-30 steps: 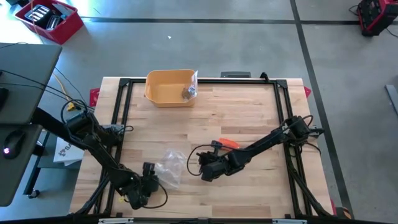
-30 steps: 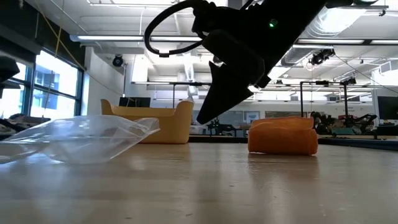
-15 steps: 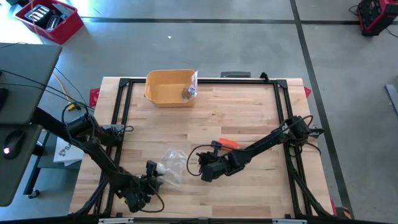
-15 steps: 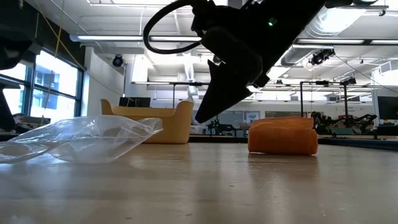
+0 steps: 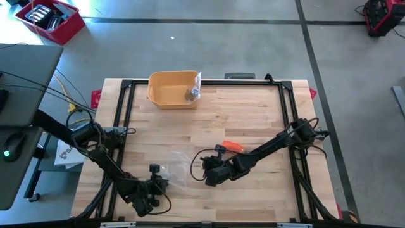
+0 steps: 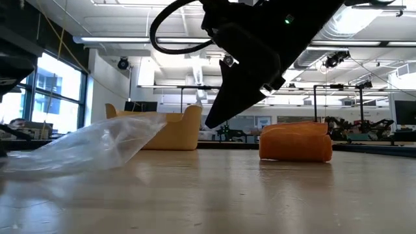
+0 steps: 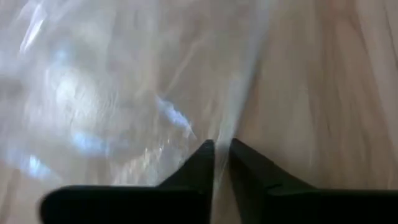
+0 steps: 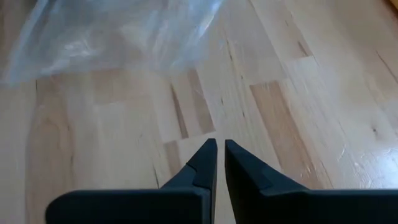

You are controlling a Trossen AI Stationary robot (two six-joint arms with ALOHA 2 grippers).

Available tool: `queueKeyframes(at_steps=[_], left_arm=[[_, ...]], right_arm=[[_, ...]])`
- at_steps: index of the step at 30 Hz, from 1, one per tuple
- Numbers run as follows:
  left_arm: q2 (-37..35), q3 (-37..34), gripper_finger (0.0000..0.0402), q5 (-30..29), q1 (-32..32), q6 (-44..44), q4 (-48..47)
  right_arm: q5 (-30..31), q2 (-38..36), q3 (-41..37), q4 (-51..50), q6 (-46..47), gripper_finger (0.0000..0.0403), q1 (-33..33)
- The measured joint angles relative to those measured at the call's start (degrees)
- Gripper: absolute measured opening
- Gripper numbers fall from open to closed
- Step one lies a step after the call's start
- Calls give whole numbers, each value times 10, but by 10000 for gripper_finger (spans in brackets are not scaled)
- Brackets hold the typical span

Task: Roll bandage
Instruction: Open the transparent zip bag

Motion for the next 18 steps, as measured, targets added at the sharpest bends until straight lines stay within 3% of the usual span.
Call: queueKeyframes(at_steps=[3,11,14,18], left_arm=[[0,13,8,-1,8,-51,-4],[-7,122,3,-13,58,-128,-116],[-19,158,1,-15,85,-132,-141],[-45,174,1,-2,120,-123,-124]], right_arm=[[0,-10,0,-2,23,21,7],[2,-74,0,6,-4,21,47],[-17,-78,0,72,-66,21,57],[-82,-68,0,159,-218,29,69]])
